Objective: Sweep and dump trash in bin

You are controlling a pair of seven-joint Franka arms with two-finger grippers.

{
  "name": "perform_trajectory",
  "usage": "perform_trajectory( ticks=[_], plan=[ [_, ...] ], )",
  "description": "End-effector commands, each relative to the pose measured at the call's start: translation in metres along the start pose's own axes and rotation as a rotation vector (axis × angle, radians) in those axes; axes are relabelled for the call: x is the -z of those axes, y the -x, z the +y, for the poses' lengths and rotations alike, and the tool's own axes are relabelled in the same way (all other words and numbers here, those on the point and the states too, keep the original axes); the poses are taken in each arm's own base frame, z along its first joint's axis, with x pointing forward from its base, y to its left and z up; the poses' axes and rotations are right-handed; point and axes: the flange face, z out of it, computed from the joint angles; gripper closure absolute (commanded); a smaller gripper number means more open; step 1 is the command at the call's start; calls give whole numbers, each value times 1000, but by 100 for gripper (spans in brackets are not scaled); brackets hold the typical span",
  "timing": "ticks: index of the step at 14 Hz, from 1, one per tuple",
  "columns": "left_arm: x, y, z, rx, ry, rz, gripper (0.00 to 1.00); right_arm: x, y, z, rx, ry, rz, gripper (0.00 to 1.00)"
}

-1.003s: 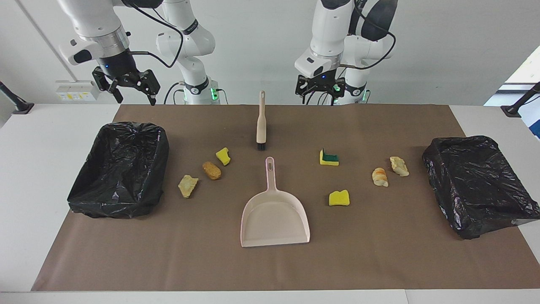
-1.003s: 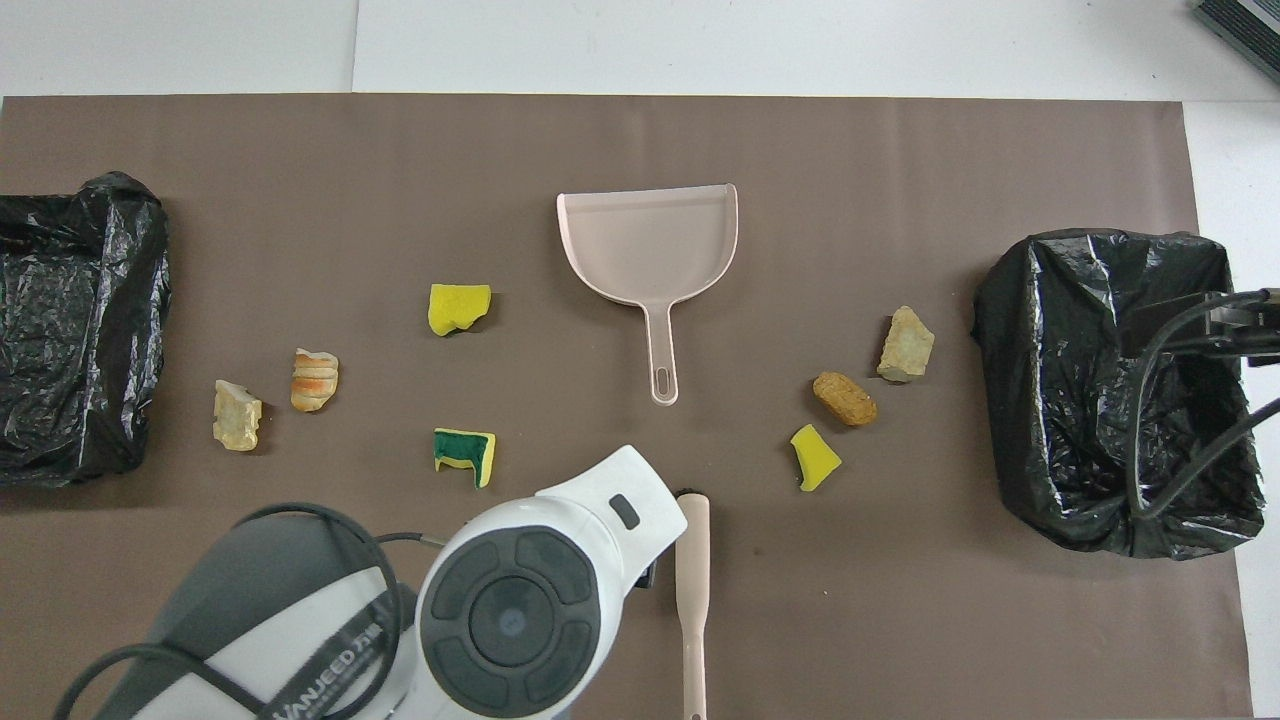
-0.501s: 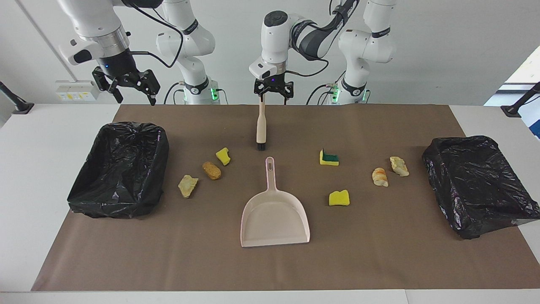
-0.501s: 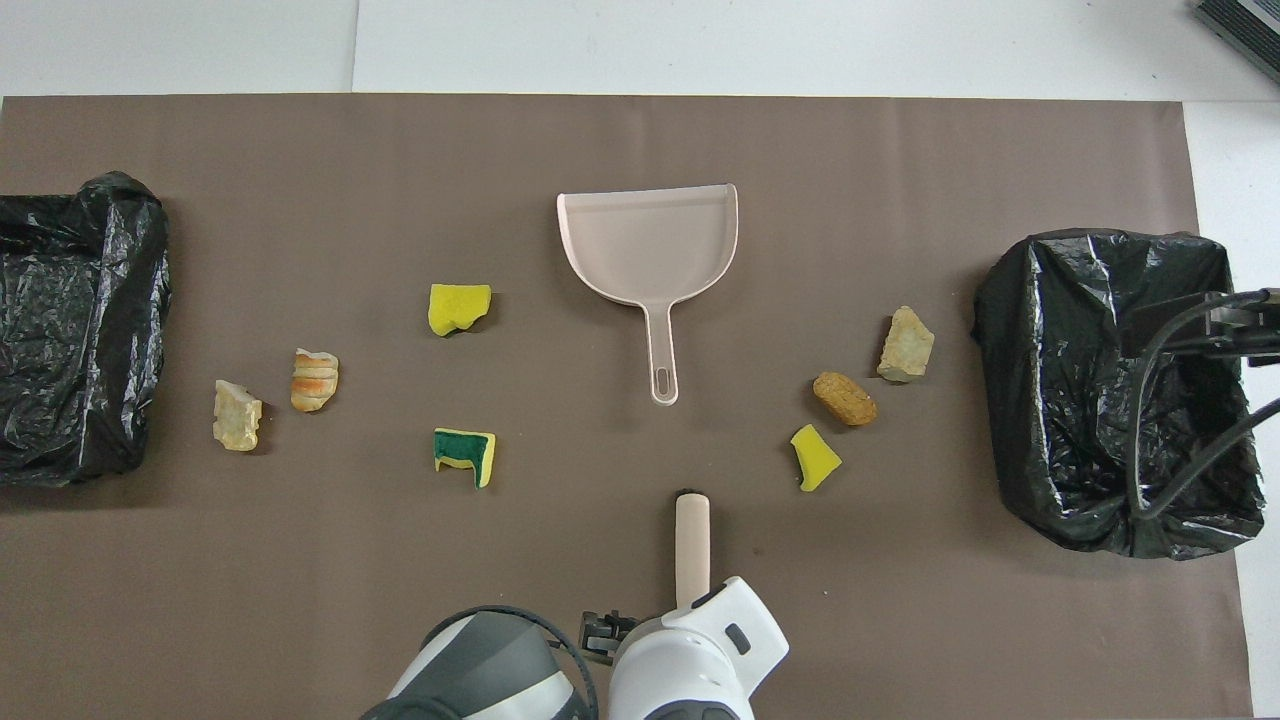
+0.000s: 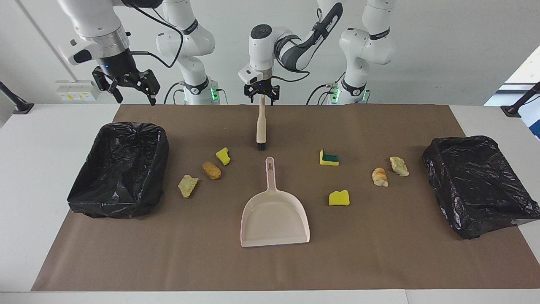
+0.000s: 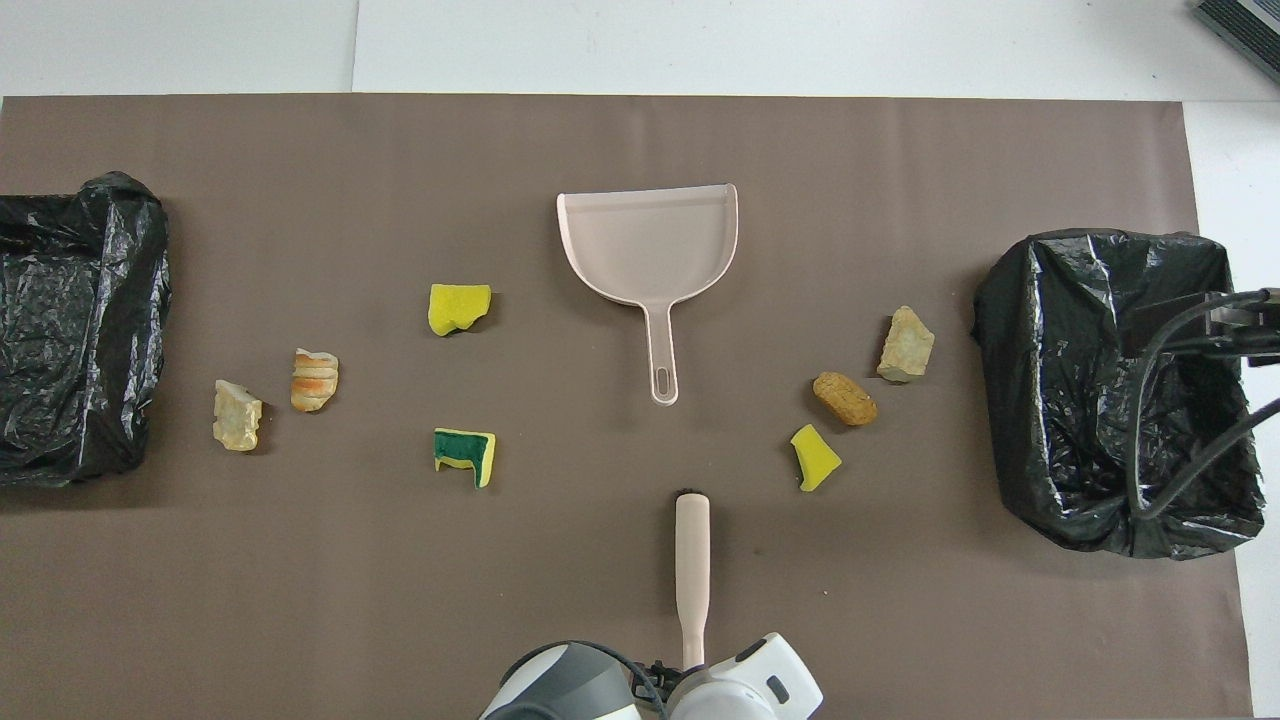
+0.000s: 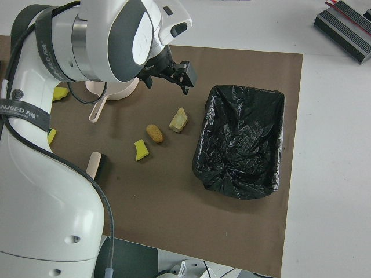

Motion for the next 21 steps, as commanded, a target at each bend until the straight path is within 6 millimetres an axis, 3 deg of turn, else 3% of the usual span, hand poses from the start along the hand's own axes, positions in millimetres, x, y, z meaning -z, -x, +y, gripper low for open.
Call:
perform_trajectory(
  ticks=[1,6,8,10,13,15,18,21],
  plan=[
    [-20,2,-1,27,-5,-23,14,1,10,3,14,-23,-34,0],
    [-12,-8,-6,33,-6,0,29,-5,17,1,37,-19,-58,0],
    [-9,-11,-8,20,-15,20,38,-16,10,-15,65,-18,-55,0],
    [-7,-14,-9,24,-13,26,61,-28,-5,-38,98,-15,-31,0],
    [2,-29,-17,31,-15,54,81,-73,-36,-82,117,-6,-25,0],
    [6,-29,-18,32,-19,57,97,-99,-56,-93,103,-5,-29,0],
    [27,-43,-44,65,-72,72,100,-137,-70,-141,48,17,-72,0],
    [38,-65,-85,118,-138,38,100,-154,-75,-157,28,-54,-66,0]
  ],
)
